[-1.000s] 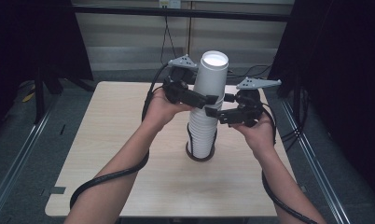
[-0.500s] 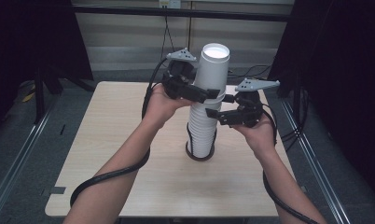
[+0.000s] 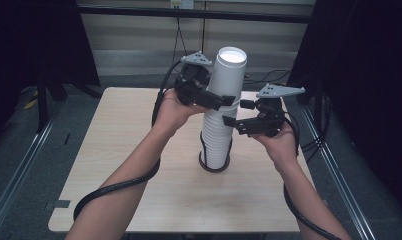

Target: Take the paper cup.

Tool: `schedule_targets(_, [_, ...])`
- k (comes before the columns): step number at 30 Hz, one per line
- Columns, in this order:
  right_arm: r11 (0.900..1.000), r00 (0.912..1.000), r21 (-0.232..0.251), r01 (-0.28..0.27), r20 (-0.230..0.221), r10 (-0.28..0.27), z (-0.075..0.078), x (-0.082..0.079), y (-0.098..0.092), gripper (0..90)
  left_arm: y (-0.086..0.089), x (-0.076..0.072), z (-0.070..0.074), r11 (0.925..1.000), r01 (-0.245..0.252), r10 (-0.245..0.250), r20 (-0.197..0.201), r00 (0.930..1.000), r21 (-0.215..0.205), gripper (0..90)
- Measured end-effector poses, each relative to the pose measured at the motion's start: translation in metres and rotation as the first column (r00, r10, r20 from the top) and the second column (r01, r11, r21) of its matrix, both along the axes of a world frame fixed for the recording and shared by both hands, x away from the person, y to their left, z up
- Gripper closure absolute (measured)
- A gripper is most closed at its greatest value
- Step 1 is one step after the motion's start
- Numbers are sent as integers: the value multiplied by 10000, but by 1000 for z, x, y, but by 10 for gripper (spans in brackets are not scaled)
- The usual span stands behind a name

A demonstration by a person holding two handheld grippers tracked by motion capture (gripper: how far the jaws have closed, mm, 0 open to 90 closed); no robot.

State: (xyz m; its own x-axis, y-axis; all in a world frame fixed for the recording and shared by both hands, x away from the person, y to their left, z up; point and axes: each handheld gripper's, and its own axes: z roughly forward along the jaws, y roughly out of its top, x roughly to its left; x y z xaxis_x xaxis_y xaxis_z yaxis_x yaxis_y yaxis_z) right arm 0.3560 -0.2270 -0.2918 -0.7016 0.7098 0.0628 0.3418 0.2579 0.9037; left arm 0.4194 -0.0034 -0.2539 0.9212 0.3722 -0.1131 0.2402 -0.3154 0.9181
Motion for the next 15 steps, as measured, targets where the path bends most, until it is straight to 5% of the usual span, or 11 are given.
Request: schedule_targets(15, [9998, 9998, -169, 65, 163, -62, 5, 8, 15, 118, 0, 0, -8, 9995, -28, 34, -156, 9999, 329, 82])
